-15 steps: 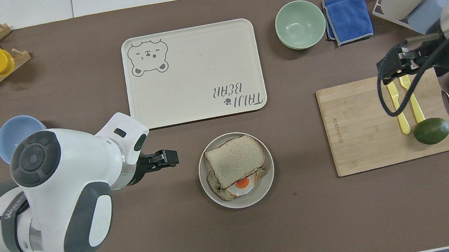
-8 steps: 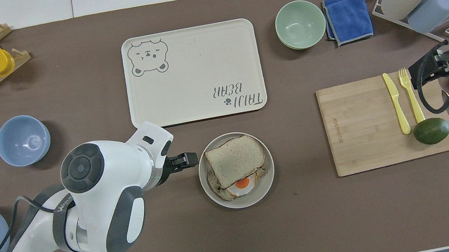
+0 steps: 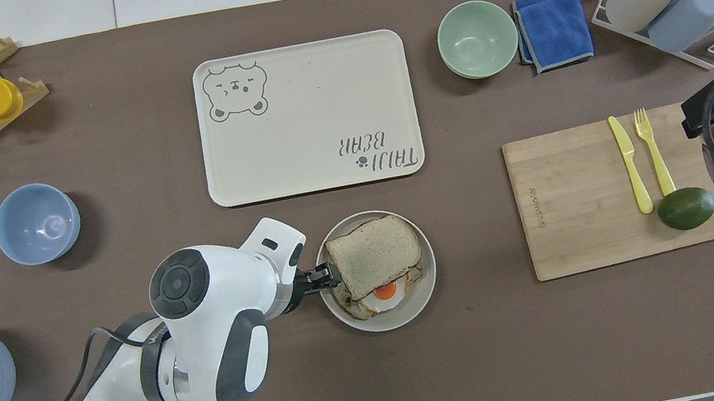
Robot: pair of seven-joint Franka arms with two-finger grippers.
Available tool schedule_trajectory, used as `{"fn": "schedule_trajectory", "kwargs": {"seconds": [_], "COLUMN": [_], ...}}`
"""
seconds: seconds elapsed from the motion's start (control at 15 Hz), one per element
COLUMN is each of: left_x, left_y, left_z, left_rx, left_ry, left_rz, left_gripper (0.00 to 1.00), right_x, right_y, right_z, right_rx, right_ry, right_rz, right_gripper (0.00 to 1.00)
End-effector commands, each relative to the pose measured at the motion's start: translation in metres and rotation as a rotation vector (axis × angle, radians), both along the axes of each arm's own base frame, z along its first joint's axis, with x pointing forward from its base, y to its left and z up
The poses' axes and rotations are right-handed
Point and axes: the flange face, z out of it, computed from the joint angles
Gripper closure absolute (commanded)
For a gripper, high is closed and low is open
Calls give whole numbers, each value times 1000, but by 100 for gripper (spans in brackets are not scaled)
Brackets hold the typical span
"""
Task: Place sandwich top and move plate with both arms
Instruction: 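Grasp the rim of the white plate with the left gripper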
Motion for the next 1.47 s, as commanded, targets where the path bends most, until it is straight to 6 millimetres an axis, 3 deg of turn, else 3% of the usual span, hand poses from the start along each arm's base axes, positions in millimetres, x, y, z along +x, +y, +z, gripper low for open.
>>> {"fn": "schedule_trajectory", "kwargs": {"seconds": [0.0, 0.2, 0.53, 0.93, 1.07, 1.2, 1.4], "left_x": [-3, -4, -9, -1, 10, 27, 78], "left_y": [-4, -4, -12, -8, -1, 9, 28], "left_z": [-4, -4, -7, -4, 6, 29, 84], "left_rx": [-14, -16, -15, -27, -41, -60, -107], "left_ry": [-3, -3, -3, -20, -27, -3, 13], "left_rz": [11, 11, -15, -61, -69, -60, -26], "left_gripper": [39, 54, 100, 100, 100, 100, 100], "right_x": [-6, -6, -4, -3, -3, -3, -3], "right_y": [-5, -18, -17, -13, -14, -15, -15], "right_z": [1, 2, 3, 5, 5, 5, 6], "right_rx": [-2, 4, 10, 18, 19, 19, 19], "right_ry": [23, 22, 8, -2, -2, 0, -3], "right_rz": [22, 29, 43, 43, 42, 42, 42], "right_gripper": [0, 0, 0, 0, 0, 0, 0]}}
